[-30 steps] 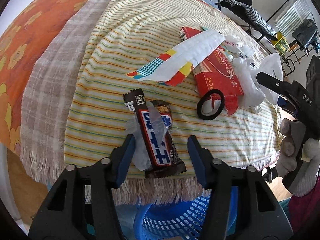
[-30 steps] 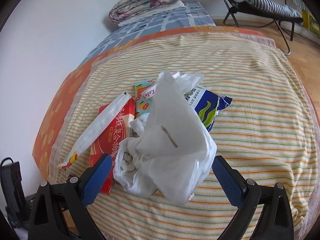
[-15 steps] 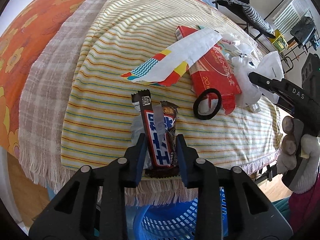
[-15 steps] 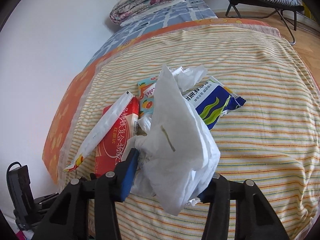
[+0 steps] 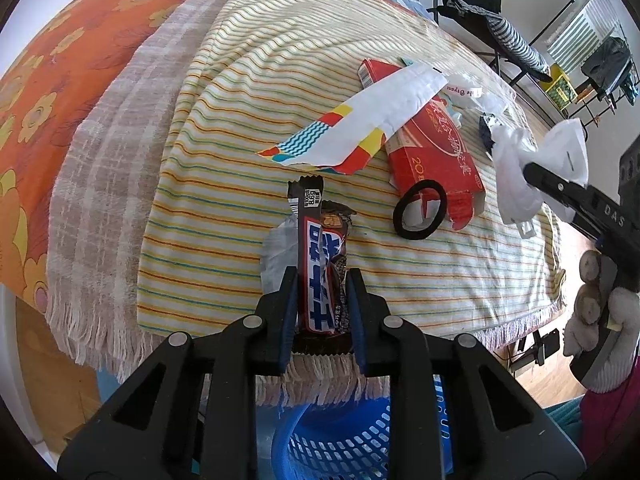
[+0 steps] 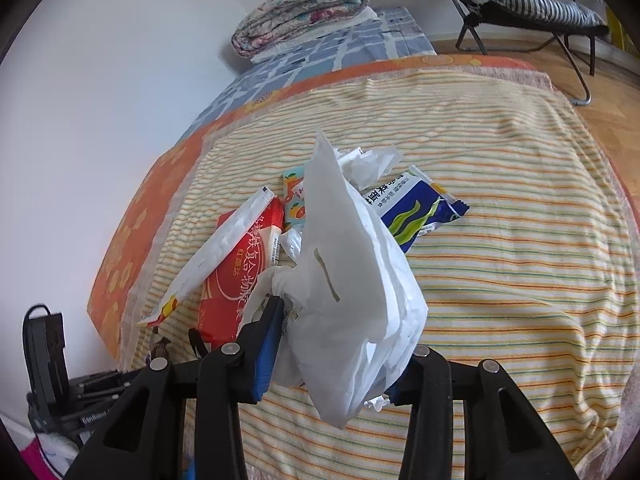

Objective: Collect trash
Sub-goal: 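Carry the wrapper and the white bag over the blue basket with both tools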

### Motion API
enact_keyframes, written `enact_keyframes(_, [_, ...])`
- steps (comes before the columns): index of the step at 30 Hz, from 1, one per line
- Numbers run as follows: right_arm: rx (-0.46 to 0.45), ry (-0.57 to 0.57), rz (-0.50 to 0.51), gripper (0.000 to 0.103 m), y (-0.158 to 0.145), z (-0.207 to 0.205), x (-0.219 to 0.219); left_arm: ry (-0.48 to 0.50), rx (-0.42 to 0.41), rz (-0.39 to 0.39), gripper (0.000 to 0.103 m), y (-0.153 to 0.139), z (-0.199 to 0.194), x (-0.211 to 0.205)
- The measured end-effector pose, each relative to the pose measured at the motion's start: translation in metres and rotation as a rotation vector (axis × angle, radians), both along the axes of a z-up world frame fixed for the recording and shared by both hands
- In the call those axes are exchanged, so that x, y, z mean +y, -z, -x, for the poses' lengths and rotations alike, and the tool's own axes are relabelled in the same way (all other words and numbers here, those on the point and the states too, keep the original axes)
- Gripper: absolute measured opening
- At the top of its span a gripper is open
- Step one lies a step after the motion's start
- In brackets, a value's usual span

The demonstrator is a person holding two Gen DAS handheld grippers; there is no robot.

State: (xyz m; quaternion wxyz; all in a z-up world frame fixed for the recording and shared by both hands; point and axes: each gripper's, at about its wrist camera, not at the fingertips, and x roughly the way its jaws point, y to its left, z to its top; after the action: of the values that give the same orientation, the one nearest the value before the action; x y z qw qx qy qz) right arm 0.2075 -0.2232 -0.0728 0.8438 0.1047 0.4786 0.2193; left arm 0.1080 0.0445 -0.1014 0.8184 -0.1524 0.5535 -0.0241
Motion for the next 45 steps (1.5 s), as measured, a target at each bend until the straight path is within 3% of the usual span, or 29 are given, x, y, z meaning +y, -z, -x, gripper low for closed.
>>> enact_keyframes(20, [-0.124,-0.084,0.066,0.043,-0.039,0.052,0.01,-0.005,-0.048,0.008,0.022,-0.021,0.024,0.0])
enact_keyframes(35, [-0.149,-0.145,0.067,0.043,-0.056,0.093,0.016,0.048,-0.084,0.011,0.022,-0.042,0.052,-0.018])
enact_keyframes(45, [-0.129,-0.188,0.119,0.044,-0.045,0.123,0.018,0.092,-0.078,0.009,0.022,-0.044,0.071,-0.032])
